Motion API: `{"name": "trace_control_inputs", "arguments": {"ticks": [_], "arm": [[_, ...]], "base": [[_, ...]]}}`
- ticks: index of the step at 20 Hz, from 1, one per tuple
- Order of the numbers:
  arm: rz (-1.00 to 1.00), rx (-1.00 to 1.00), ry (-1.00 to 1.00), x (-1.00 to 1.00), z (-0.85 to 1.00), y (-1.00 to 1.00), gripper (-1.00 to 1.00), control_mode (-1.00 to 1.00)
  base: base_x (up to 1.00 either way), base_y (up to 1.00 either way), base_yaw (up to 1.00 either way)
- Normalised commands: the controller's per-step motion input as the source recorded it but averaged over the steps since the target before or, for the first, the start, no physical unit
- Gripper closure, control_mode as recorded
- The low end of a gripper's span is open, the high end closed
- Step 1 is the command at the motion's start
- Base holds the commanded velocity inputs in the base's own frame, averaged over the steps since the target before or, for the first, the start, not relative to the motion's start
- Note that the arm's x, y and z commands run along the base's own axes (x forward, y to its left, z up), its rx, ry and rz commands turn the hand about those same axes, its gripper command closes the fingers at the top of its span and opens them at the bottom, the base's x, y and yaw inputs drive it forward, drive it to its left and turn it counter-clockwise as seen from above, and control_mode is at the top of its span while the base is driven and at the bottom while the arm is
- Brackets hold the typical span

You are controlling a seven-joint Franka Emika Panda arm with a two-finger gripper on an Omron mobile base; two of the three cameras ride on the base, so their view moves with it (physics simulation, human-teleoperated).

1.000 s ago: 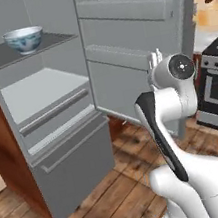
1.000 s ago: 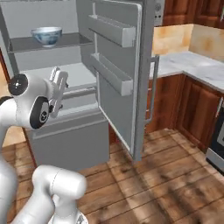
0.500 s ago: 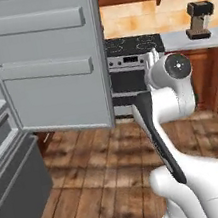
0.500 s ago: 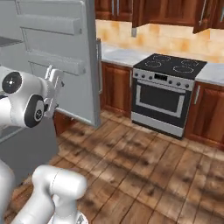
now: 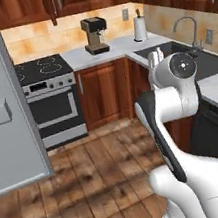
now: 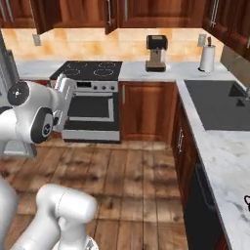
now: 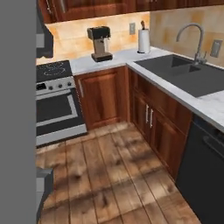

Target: Move the mug from next to the sink to the open cabinet. Then, move the bowl with the kiwi to the fridge to clear the area for faucet cleaning.

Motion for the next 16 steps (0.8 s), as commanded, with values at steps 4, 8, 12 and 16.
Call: {"name": "trace_control_inputs", "arguments": {"ticks": [4,8,12,16], "arm": [[0.00,0.00,0.00,0.00,0.00,0.00,-1.00,1.00],[0.00,0.00,0.00,0.00,0.00,0.00,-1.00,1.00],[0.00,0.00,0.00,0.00,0.00,0.00,-1.00,1.00],[0.00,0.00,0.00,0.00,0.00,0.00,-1.00,1.00]], "base": [[0.26,-0.22,-0.81],[0.00,0.00,-1.00],[0.00,0.00,-1.00],[0.01,-0.05,-0.99]]}}
